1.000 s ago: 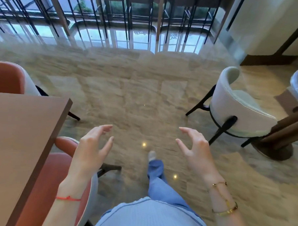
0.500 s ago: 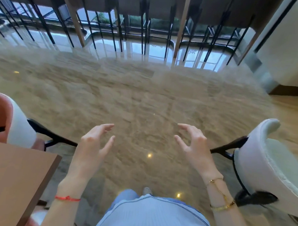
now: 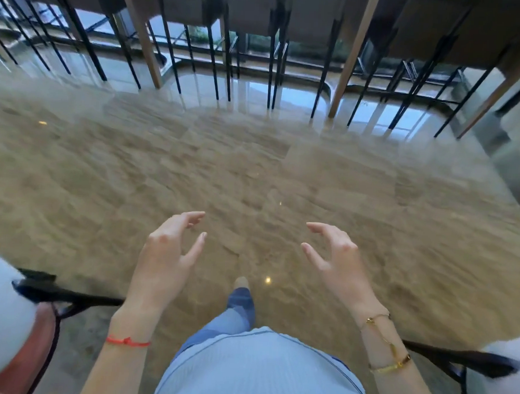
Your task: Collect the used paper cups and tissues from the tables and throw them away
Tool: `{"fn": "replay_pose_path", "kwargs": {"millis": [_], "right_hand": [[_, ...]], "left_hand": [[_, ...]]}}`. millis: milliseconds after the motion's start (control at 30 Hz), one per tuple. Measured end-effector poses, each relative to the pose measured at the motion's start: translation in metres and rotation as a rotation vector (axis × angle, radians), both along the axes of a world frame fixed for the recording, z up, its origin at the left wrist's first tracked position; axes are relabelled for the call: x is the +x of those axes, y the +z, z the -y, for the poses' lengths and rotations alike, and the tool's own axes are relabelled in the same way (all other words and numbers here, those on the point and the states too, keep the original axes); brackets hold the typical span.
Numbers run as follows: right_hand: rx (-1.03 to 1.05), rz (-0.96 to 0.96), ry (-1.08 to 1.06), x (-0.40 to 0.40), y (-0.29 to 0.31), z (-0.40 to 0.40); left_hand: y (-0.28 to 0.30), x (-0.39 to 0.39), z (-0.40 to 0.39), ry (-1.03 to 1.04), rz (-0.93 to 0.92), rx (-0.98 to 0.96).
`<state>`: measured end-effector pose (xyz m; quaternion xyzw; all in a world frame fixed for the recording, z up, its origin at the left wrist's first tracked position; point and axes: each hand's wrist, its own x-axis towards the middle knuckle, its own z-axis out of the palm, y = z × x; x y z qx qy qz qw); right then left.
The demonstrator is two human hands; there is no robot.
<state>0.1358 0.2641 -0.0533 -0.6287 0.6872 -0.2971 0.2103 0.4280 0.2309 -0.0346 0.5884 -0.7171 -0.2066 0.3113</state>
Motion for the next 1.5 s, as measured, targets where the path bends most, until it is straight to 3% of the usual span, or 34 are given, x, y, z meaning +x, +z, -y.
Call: {"fn": "replay_pose_path", "kwargs": {"millis": [267,533,1033,1500], "right_hand": [[-0.096,0.046,-0.091,-0.009,0.026,0.209],[-0.046,0.043,-0.116,-0.036,0.014,0.364],[-0.085,0.015,-0.044,-0.156,0.033,0.729],[-0.04,0.026,-0.108,-0.226,0.011,0.986]], "left_hand": [[0.034,-0.016,0.227,-0.118,0.03,-0.056],[0.025,-0.047,0.39,-0.151,0.033,-0.01],[0.04,-0.161,0.741,-0.106,0.015,-0.041],[0.02,-0.239,1.022,-0.141,0.012,0.009]]}}
